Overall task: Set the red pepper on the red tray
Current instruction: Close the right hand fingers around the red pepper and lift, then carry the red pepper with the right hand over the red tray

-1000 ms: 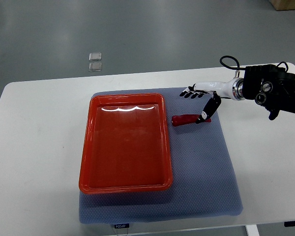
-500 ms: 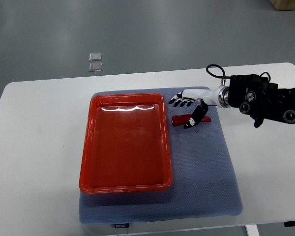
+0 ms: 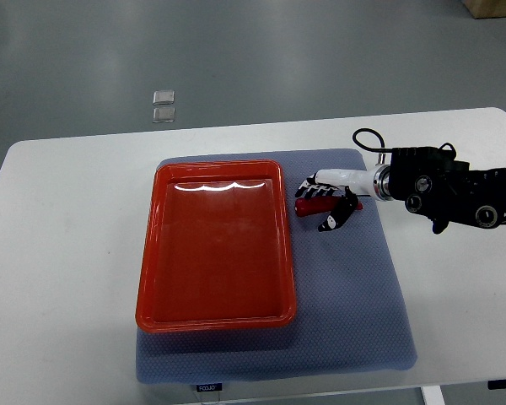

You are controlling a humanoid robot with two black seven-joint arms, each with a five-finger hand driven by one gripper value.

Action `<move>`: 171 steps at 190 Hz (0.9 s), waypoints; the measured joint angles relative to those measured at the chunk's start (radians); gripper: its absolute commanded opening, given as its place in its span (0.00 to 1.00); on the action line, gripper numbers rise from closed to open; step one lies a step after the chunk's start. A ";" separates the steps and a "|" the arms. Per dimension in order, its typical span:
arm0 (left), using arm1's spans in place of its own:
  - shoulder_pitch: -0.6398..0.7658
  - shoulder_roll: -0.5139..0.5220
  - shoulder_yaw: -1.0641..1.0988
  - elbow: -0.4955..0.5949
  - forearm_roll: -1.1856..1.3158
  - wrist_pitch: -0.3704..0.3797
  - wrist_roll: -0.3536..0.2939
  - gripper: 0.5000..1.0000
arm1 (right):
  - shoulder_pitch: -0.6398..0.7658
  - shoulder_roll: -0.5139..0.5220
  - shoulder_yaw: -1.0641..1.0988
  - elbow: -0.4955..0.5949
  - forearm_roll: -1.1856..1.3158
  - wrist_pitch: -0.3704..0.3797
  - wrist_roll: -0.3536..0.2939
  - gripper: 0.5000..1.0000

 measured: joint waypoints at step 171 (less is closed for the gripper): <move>0.000 0.000 0.000 -0.001 0.000 0.000 0.000 1.00 | 0.090 -0.078 0.007 0.025 -0.024 0.024 0.000 0.00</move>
